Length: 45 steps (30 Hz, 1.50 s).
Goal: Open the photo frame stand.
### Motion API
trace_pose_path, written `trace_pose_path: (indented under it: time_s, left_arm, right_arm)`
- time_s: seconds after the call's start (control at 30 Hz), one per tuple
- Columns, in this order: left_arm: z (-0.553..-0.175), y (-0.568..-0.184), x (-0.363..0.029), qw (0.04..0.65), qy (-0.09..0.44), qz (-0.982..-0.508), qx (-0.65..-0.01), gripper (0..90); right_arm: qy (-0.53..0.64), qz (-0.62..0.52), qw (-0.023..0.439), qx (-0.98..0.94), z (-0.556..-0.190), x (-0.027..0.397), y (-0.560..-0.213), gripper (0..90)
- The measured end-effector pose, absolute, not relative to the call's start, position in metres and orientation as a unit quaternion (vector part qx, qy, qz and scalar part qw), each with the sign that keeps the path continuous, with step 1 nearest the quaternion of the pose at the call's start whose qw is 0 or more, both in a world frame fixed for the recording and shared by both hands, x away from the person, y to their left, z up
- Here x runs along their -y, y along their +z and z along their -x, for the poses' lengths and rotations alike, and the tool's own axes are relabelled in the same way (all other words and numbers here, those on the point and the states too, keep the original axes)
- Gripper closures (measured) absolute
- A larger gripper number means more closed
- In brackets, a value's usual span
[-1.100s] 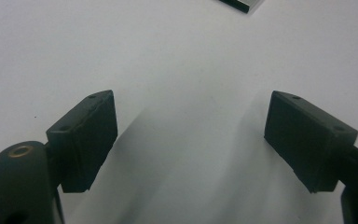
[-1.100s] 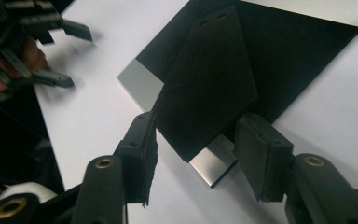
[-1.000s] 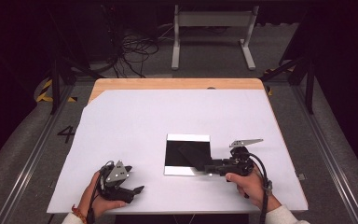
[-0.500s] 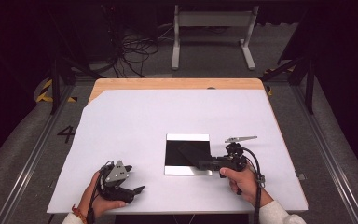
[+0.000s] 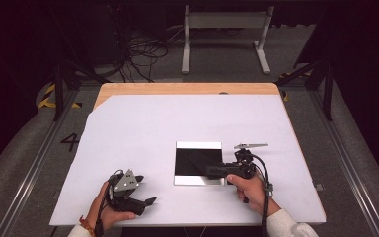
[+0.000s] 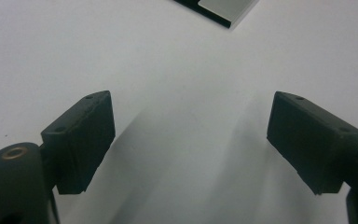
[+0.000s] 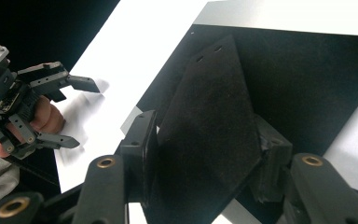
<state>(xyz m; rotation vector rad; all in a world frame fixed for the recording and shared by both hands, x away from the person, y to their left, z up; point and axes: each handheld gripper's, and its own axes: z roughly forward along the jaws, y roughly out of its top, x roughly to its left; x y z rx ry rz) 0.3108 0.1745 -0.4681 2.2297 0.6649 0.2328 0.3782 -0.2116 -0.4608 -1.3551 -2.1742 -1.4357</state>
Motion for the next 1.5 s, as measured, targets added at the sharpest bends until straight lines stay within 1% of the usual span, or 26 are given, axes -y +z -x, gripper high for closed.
trace_pose_path:
  time_s: [0.17, 0.57, 0.7, 0.8, 1.0, 1.07, 1.23, 1.37, 1.47, 1.5]
  left_arm:
    - [-0.321, -0.465, -0.162, 0.409, 0.075, -0.871, -0.262, 16.0]
    - [-0.347, -0.461, -0.131, 0.419, 0.047, -0.869, -0.259, 15.3]
    - [-0.359, -0.463, -0.120, 0.423, 0.017, -0.864, -0.273, 14.7]
    - [-0.367, -0.465, -0.114, 0.419, 0.006, -0.866, -0.273, 13.9]
    - [-0.377, -0.466, -0.109, 0.417, 0.000, -0.865, -0.277, 13.7]
    - [-0.383, -0.467, -0.106, 0.421, -0.009, -0.862, -0.283, 13.5]
    - [-0.392, -0.467, -0.103, 0.428, -0.023, -0.858, -0.285, 13.3]
    - [-0.396, -0.467, -0.102, 0.432, -0.024, -0.856, -0.285, 14.6]
    - [-0.398, -0.467, -0.097, 0.434, -0.027, -0.855, -0.283, 18.1]
    - [-0.398, -0.467, -0.096, 0.431, -0.020, -0.857, -0.280, 18.4]
  right_arm:
    - [-0.493, 0.455, 0.099, 0.735, -0.378, 0.212, -0.460, 53.2]
    - [-0.502, 0.435, 0.087, 0.742, -0.374, 0.212, -0.455, 57.3]
    - [-0.506, 0.423, 0.082, 0.747, -0.372, 0.212, -0.453, 59.3]
    - [-0.509, 0.411, 0.074, 0.753, -0.371, 0.212, -0.451, 60.1]
    - [-0.510, 0.390, 0.057, 0.765, -0.368, 0.212, -0.448, 61.6]
    - [-0.507, 0.379, 0.046, 0.772, -0.366, 0.211, -0.447, 61.6]
    - [-0.507, 0.366, 0.037, 0.780, -0.364, 0.212, -0.446, 61.9]
    - [-0.507, 0.355, 0.029, 0.785, -0.363, 0.211, -0.445, 62.1]
    - [-0.508, 0.348, 0.025, 0.788, -0.362, 0.211, -0.444, 62.4]
    - [-0.509, 0.346, 0.024, 0.788, -0.361, 0.211, -0.444, 62.5]
